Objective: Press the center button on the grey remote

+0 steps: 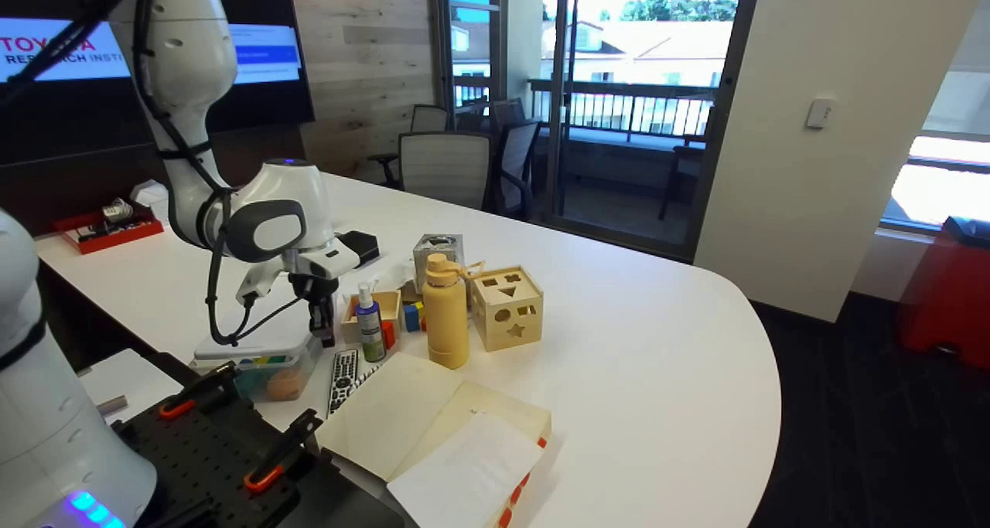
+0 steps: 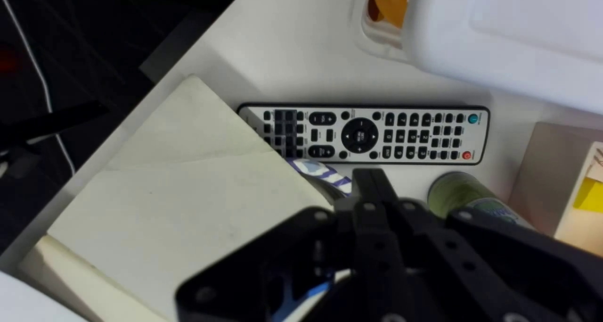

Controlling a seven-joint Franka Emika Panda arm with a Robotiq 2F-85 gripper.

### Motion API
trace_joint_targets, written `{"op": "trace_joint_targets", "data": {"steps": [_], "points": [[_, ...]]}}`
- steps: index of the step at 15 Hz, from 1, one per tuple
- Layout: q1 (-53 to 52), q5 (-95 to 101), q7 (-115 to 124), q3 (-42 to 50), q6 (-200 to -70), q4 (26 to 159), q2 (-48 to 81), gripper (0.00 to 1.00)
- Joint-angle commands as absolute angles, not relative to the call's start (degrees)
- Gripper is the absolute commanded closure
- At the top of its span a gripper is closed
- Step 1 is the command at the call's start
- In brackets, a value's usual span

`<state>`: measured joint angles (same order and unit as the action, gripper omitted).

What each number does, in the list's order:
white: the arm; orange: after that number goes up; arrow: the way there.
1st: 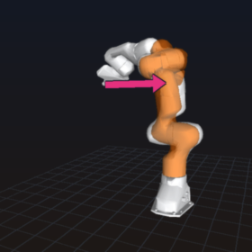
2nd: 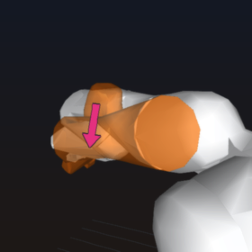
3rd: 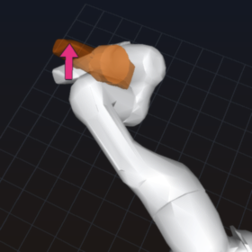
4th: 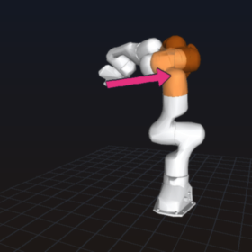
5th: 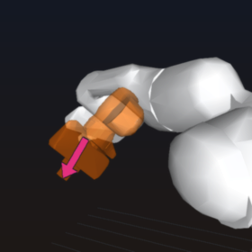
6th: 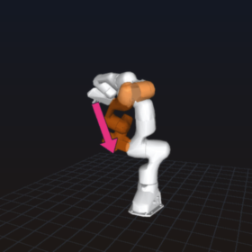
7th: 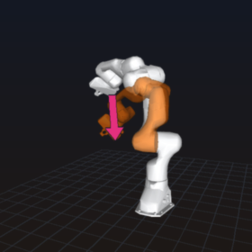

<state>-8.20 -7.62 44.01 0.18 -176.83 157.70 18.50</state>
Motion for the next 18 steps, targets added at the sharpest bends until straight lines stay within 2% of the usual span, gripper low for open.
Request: {"op": "trace_joint_targets", "data": {"steps": [1,18], "points": [[-8.33,-11.32,41.42,-0.77,-178.13,154.49,23.73,1.00],[-6.91,-15.92,36.57,-2.34,-177.60,143.50,39.42,1.00]]}}
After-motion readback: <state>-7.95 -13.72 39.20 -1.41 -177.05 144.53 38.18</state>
